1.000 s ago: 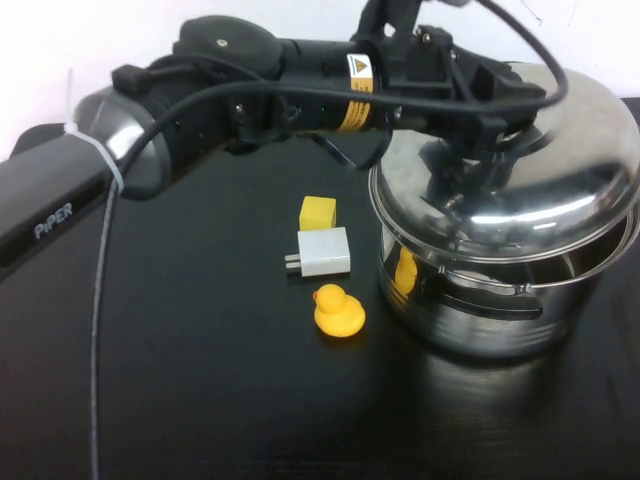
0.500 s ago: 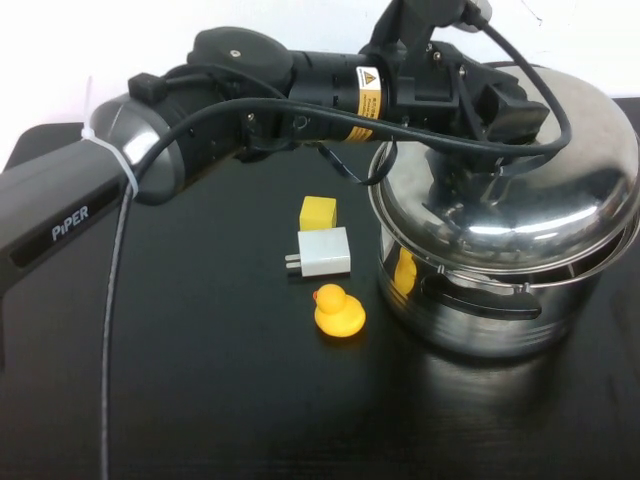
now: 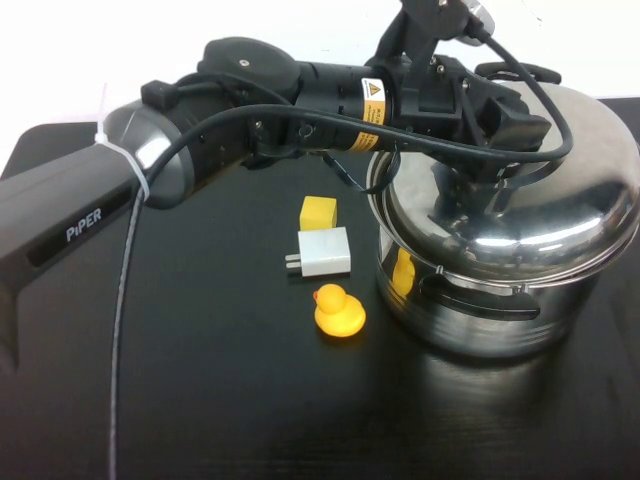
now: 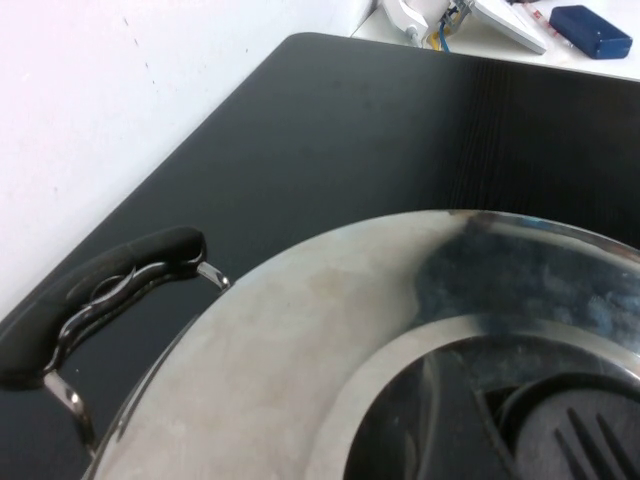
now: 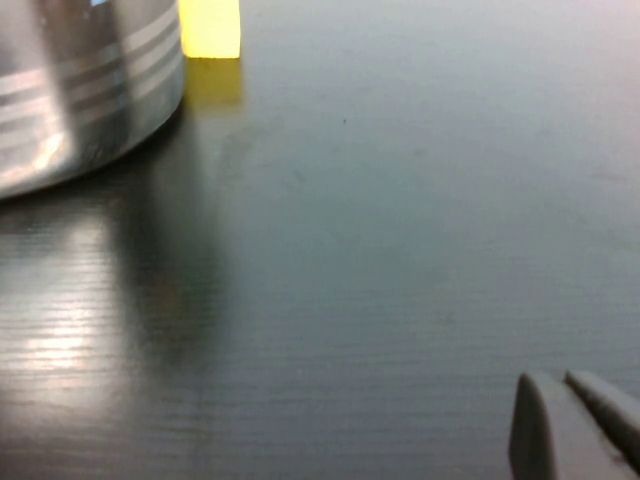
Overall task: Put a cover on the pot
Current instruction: Place the pot lid on the pot
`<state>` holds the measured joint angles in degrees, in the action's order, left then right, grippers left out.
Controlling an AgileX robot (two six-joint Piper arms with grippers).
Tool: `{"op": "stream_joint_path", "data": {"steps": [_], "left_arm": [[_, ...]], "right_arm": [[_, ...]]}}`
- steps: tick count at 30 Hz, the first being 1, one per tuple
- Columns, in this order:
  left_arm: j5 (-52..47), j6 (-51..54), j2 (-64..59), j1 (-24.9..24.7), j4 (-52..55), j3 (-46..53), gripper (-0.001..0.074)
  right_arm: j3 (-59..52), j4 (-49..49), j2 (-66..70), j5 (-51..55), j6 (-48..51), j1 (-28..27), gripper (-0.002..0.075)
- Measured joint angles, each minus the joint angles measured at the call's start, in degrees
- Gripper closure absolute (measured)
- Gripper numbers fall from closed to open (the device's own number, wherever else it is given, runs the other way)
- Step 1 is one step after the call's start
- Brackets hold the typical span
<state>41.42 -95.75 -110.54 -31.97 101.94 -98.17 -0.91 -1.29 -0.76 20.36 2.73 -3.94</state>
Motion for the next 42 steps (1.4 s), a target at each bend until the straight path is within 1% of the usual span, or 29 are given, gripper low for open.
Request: {"op": "stream_joint_path", "data": {"steps": [10,21,28,32,36,38,42], "left_arm": [[0.2,-3.4,0.0,0.2,0.0,0.0,0.0418],[4.5,-4.5,0.1,4.2,0.0,0.0,0.0418],[5.6,-4.7,0.4,5.1,-0.1,1.3,0.0418],[5.7,-3.2,0.8,5.9,-0.7,2.1,0.0417],[2.7,0.7,1.2,6.1,-0.5,2.2,0.0418],[-0.9,3.9,1.3,6.1,-0.1,2.3,0.0418],[-6.9,7.3,2.6,6.1,0.0,2.7,0.0418]], "right_arm": [[0.0,0.0,0.0,0.0,0.0,0.0,0.0728],[0.0,0.0,0.0,0.0,0.0,0.0,0.0728],[0.0,0.0,0.0,0.0,0.0,0.0,0.0728],[0.0,0.0,0.0,0.0,0.0,0.0,0.0728],[0.0,0.0,0.0,0.0,0.0,0.0,0.0728],[0.0,0.0,0.0,0.0,0.0,0.0,0.0728],[0.0,0.0,0.0,0.0,0.0,0.0,0.0728]]}}
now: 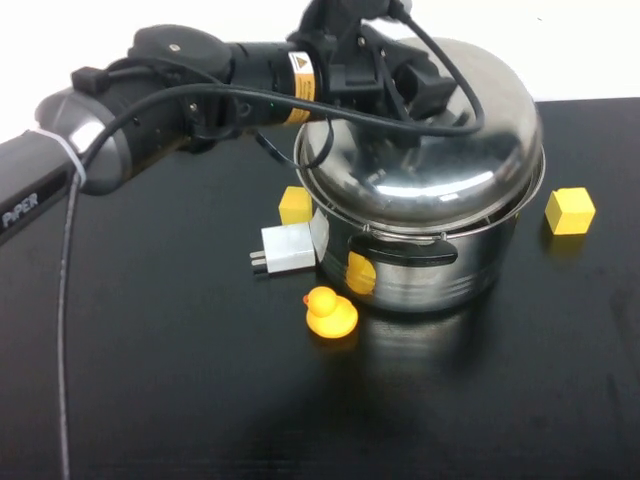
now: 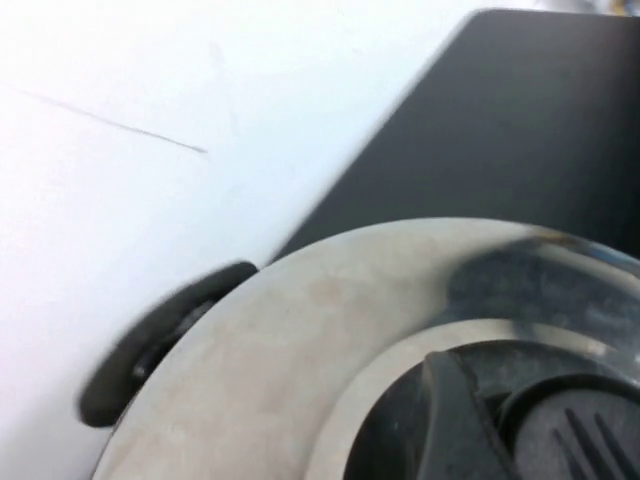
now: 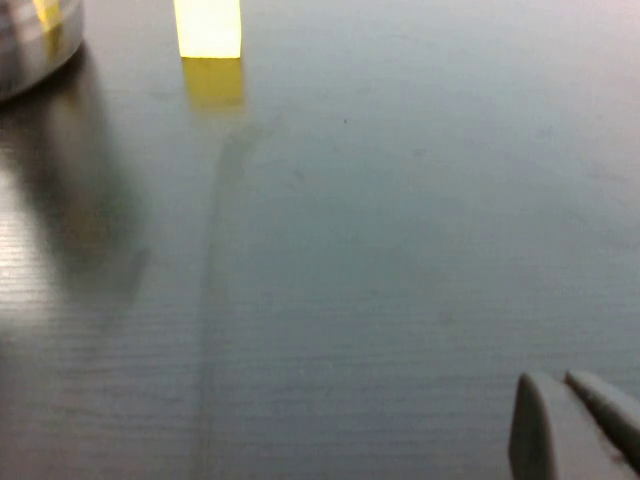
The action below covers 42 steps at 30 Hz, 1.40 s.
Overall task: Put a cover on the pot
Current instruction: Place the pot lid on the pot
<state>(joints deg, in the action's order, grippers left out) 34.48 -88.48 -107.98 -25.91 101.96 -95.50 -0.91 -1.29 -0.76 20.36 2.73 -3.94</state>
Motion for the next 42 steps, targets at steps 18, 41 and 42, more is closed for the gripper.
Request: {"op": "stream_joint_path", "data": {"steps": [18,41,42], "left_arm": [[-2.5,-9.8,6.3,0.0,0.0,0.0,0.0418],[-53.5,15.4,11.7,-6.8,-15.3,0.1,0.0418],[-56.4,20.4,11.7,-7.5,-20.2,0.1,0.0418]], "right_arm": [[0.0,0.0,0.0,0.0,0.0,0.0,0.0728],[0.0,0.0,0.0,0.0,0.0,0.0,0.0728],[0.0,0.0,0.0,0.0,0.0,0.0,0.0728]]}}
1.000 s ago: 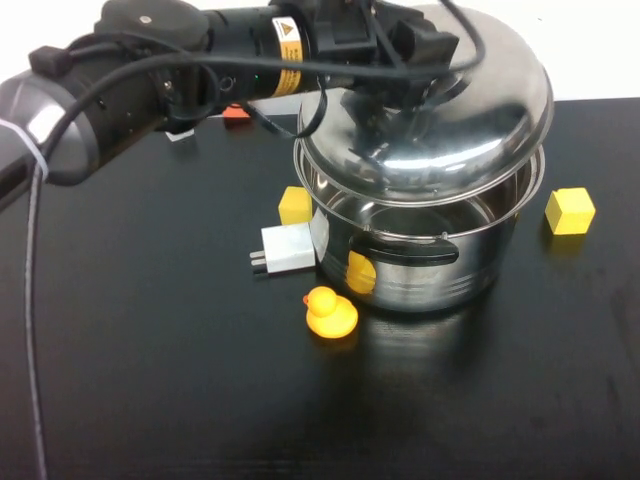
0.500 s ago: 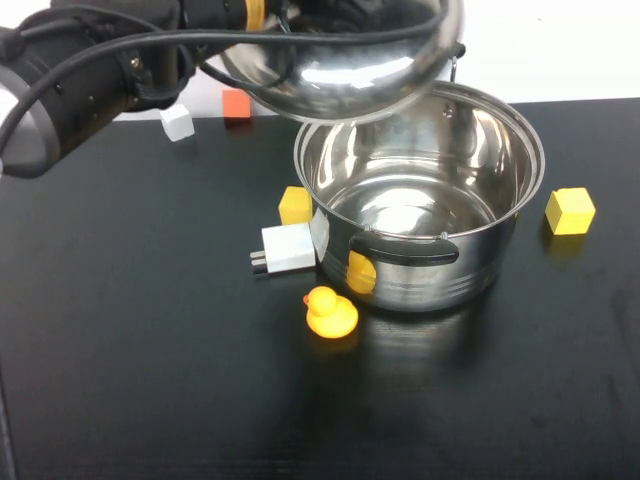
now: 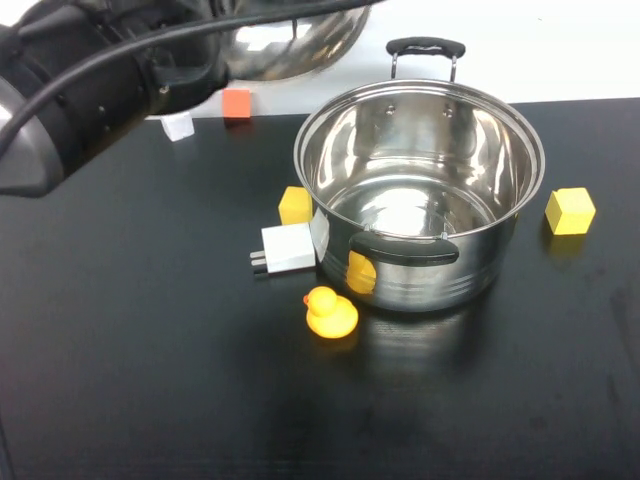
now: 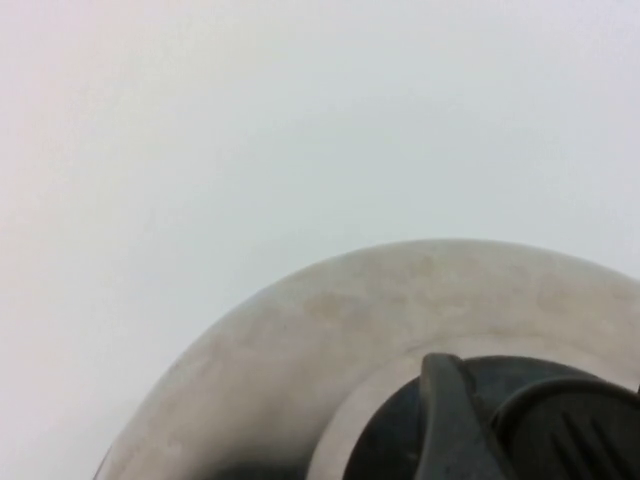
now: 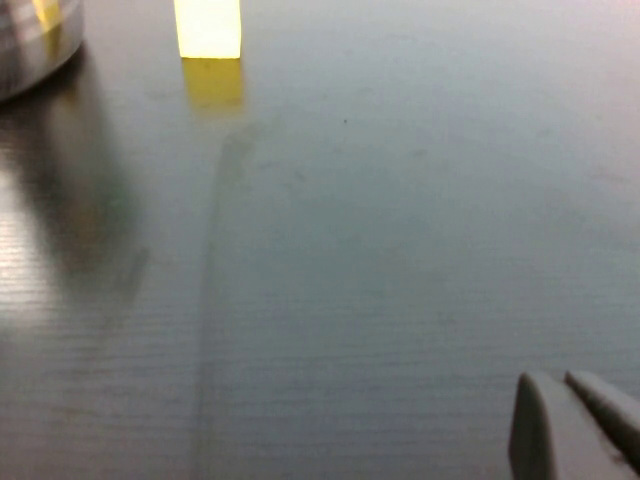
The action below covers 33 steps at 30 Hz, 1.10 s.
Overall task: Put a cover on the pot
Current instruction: Place the pot lid on the pot
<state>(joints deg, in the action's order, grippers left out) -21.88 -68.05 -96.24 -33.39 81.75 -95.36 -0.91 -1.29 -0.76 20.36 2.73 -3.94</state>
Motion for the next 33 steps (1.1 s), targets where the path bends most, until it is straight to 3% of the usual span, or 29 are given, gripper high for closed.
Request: {"op": "stream_joint_path", "data": {"steps": [4,9,12,22,33], "left_arm": [[-8.5,18.3,0.1,-1.8,-21.8,0.0,0.0418],[-11.6,36.8,0.5,-2.4,-52.0,0.1,0.0418],[-12.3,45.4,0.9,-2.7,-62.5,0.1,0.0418],[-11.0,53.2,-0.6,-3.0,-75.6,-4.7,0.0418],[-8.9,60.0,-9.8,-4.8,-76.2,-9.4,0.0418]], "right_arm": [[0.0,0.0,0.0,0.0,0.0,0.0,0.0728],[0.0,0.0,0.0,0.0,0.0,0.0,0.0728],[0.0,0.0,0.0,0.0,0.0,0.0,0.0728],[0.0,0.0,0.0,0.0,0.0,0.0,0.0728],[0.0,0.0,0.0,0.0,0.0,0.0,0.0728]]}}
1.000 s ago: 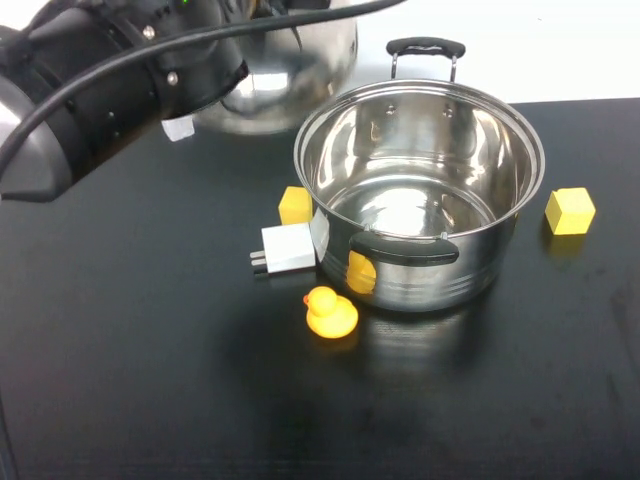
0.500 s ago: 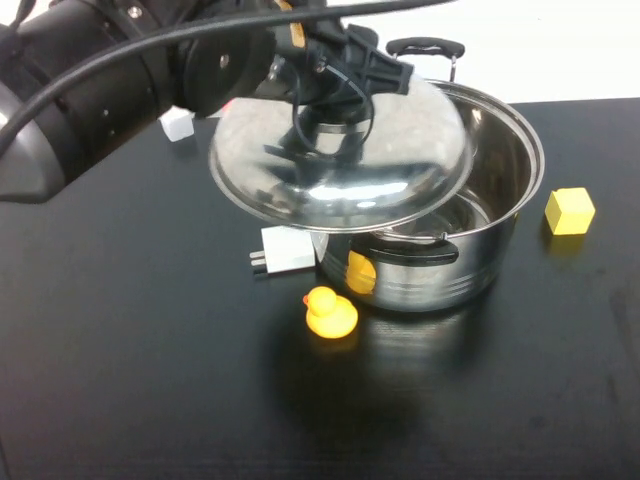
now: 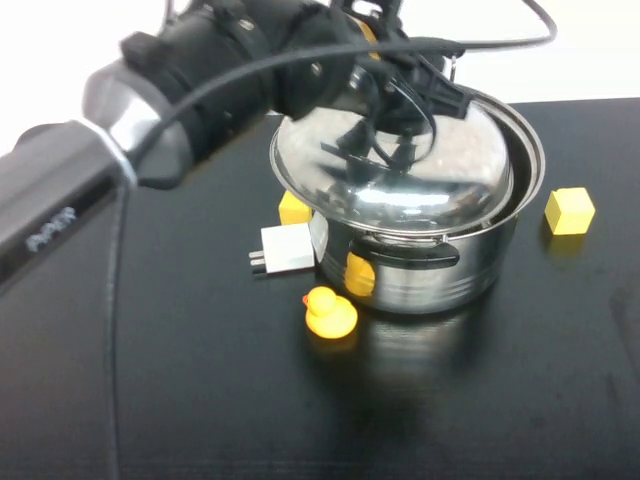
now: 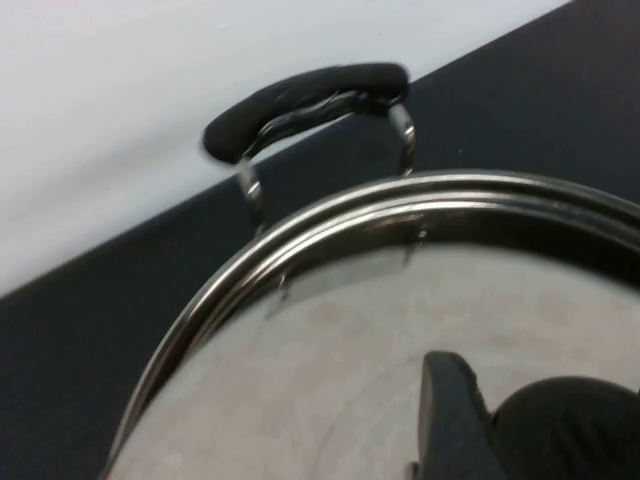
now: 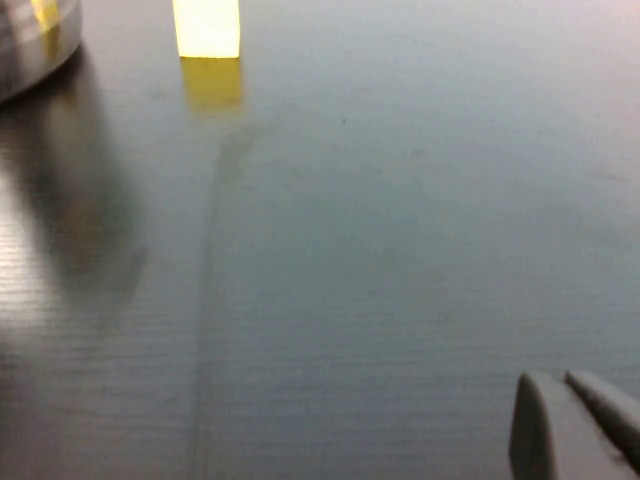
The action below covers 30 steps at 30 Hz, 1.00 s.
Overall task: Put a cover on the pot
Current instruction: Place the pot lid on the pot
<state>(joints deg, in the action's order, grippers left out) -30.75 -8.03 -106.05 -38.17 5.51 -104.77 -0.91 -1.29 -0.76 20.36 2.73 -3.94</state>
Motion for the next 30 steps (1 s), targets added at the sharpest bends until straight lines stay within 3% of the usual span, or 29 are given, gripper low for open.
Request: {"op": "stream_joint_path", "data": {"steps": [14,30], "left_arm": [[5.6,0.9,-1.5,-0.9,0.2,0.0,0.0418],[3.8,-0.7,-2.7,-0.9,1.2,-0.5,0.0418]], "right_arm": [[0.0,0.0,0.0,0.0,0.0,0.0,0.0728],[0.0,0.0,0.0,0.0,-0.4,0.0,0.0728]]}}
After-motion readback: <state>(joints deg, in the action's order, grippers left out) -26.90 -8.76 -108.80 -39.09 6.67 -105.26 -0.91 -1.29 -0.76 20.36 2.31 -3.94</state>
